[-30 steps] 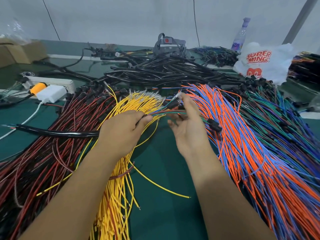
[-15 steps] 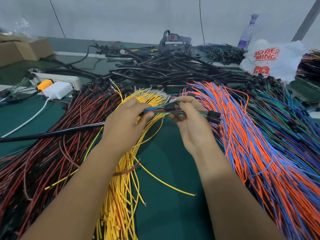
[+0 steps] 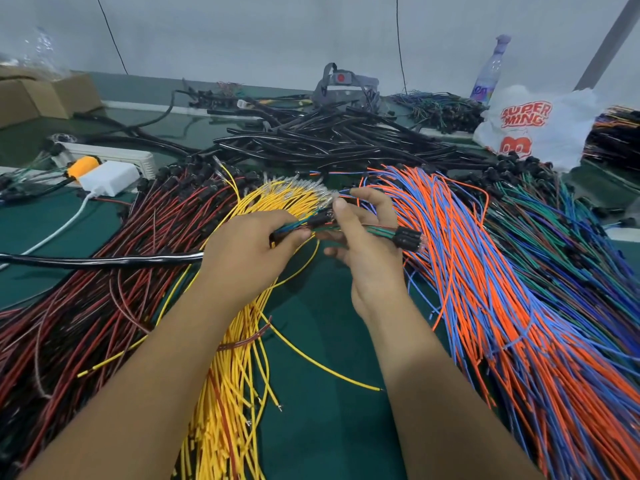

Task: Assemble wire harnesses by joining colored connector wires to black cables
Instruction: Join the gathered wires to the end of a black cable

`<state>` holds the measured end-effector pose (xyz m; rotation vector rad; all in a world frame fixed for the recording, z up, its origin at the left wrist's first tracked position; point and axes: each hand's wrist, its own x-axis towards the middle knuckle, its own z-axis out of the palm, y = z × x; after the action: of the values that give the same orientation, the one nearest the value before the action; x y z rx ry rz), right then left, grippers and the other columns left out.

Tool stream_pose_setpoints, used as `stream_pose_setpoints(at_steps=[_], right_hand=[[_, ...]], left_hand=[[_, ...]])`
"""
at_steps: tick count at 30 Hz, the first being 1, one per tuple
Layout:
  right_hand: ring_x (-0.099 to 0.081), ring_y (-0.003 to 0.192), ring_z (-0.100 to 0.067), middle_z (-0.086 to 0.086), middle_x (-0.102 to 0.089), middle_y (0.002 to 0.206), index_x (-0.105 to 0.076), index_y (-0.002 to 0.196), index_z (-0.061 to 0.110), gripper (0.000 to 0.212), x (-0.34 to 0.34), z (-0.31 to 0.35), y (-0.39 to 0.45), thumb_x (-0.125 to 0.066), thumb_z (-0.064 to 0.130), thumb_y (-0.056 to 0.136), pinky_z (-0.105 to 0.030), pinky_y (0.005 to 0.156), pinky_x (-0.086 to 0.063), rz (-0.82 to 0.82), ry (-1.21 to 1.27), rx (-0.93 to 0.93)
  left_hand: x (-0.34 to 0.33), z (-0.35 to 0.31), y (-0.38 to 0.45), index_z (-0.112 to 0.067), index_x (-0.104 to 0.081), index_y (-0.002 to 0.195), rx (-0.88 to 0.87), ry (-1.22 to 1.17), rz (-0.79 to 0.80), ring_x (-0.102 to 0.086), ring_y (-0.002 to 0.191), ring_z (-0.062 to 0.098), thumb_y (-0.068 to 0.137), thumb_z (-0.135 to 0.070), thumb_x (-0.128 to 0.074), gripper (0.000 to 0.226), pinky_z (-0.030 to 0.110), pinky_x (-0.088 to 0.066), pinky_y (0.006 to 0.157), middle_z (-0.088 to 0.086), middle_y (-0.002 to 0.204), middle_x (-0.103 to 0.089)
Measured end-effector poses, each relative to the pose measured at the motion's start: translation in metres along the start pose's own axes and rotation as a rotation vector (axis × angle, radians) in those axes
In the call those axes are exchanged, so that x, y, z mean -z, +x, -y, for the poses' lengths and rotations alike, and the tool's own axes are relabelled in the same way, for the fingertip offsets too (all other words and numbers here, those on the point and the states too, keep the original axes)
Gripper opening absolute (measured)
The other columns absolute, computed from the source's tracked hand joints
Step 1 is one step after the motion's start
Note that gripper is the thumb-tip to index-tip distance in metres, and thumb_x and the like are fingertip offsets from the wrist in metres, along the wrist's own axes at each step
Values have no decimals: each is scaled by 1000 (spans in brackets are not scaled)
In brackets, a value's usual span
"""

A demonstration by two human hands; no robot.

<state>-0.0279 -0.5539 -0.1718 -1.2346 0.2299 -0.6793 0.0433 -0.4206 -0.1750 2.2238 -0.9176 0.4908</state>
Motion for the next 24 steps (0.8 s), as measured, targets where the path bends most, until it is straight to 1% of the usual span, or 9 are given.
stream_pose_setpoints(at_steps=[6,8,11,12,13,15,17,21,24], right_hand=[[-64,72,-4,-9,-62,100,-63,81,20,17,0,-4,0,-77,9,80,-24,56,-52,130,-188,122],[-65,76,-9,-7,-63,98,-64,77,20,18,0,-5,2,-76,6,80,-29,59,-54,75,-226,152],[-63,94,-26,-2,-62,93,-64,73,23,23,-2,-7,5,-74,4,81,-42,82,-54,-25,-255,221],[-62,96,-23,-3,-62,94,-63,71,25,25,-3,-7,5,-74,6,81,-37,85,-51,-58,-271,241],[-61,94,-15,-5,-62,96,-61,70,28,26,-3,-7,4,-74,8,82,-25,83,-49,-89,-276,240],[-59,76,4,-1,-66,90,-60,71,24,22,-3,-7,5,-73,11,84,-6,68,-42,-113,-221,198],[-57,65,9,13,-64,72,-59,75,18,18,-1,-7,7,-70,10,87,-4,63,-41,-121,-174,176],[-59,71,-1,0,-63,80,-58,82,14,13,-1,-8,8,-65,9,90,-14,72,-46,-156,-133,156],[-62,80,-7,0,-65,85,-59,89,15,8,-2,-8,8,-61,9,93,-30,82,-51,-120,-51,107]], left_hand=[[1,5,1,-31,-71,88,80,-37,-18,-55,62,11,88,-45,-61,18,30,-42,53,-9,67,-63],[1,6,1,-34,-71,87,106,-75,-12,-56,66,7,87,-45,-62,14,30,-42,55,-13,70,-64],[-1,8,3,-38,-69,87,160,-183,35,-59,72,7,88,-43,-62,8,37,-49,65,-15,74,-65],[-1,8,3,-38,-69,86,173,-223,52,-60,74,9,88,-43,-62,8,41,-51,69,-14,75,-66],[-1,8,3,-38,-69,85,181,-255,64,-62,76,11,89,-43,-62,9,44,-52,72,-14,75,-67],[0,7,4,-38,-70,83,185,-299,83,-63,78,13,89,-40,-62,10,47,-52,75,-13,75,-67],[1,5,4,-37,-70,81,177,-332,95,-63,78,14,90,-37,-63,11,48,-51,75,-12,74,-68],[2,3,4,-35,-70,81,176,-381,111,-60,72,16,91,-32,-63,11,47,-52,74,-10,74,-68],[1,2,5,-35,-67,84,159,-373,127,-61,80,18,92,-31,-62,11,47,-50,80,-9,75,-67]])
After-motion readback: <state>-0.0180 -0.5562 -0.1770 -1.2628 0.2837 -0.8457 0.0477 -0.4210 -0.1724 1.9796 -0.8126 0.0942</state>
